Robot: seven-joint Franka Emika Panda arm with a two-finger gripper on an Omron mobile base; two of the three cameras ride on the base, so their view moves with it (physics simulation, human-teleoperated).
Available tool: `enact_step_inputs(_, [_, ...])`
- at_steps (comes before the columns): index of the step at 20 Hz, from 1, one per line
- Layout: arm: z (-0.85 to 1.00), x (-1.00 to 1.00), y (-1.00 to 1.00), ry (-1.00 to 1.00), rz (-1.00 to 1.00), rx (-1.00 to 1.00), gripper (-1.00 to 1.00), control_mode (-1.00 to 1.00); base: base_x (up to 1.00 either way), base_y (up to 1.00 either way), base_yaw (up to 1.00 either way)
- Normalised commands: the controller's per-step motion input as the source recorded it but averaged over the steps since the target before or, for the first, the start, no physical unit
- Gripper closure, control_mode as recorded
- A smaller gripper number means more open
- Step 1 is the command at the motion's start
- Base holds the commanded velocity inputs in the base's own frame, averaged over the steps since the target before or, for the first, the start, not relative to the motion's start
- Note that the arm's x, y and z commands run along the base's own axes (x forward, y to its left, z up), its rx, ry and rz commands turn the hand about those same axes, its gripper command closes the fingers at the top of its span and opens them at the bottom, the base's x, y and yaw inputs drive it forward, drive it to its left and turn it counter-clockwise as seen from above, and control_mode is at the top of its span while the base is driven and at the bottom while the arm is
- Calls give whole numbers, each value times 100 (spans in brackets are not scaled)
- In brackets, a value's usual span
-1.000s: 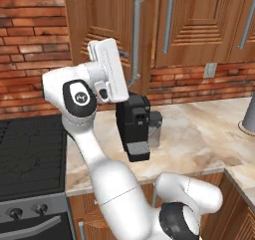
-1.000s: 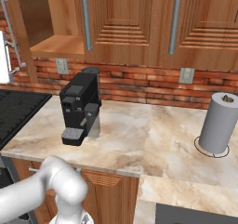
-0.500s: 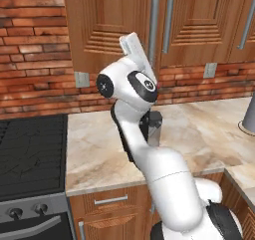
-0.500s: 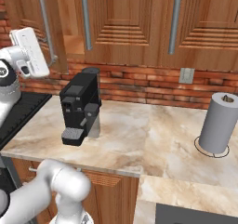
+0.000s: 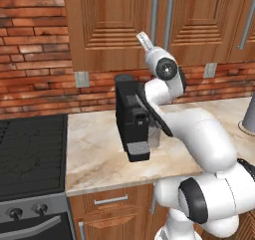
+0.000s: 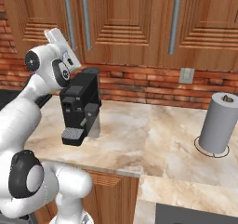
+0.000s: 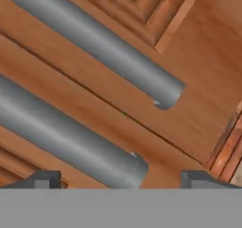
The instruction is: Pick the pear, tomato from the counter and place them in the cabinet. Then close the cabinet.
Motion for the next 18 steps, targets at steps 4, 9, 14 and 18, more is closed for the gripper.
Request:
enact_step_inputs(4, [-17, 100, -35, 31, 48, 0, -100, -100, 0, 0, 0])
enact_step_inputs(9, [-15, 100, -26, 38, 45, 0, -100, -100, 0, 0, 0])
enact_step_inputs(14, [-7, 84, 0, 32, 35, 0, -100, -100, 0, 0, 0])
enact_step_inputs(18, [24, -2, 11, 27, 25, 0, -100, -100, 0, 0, 0])
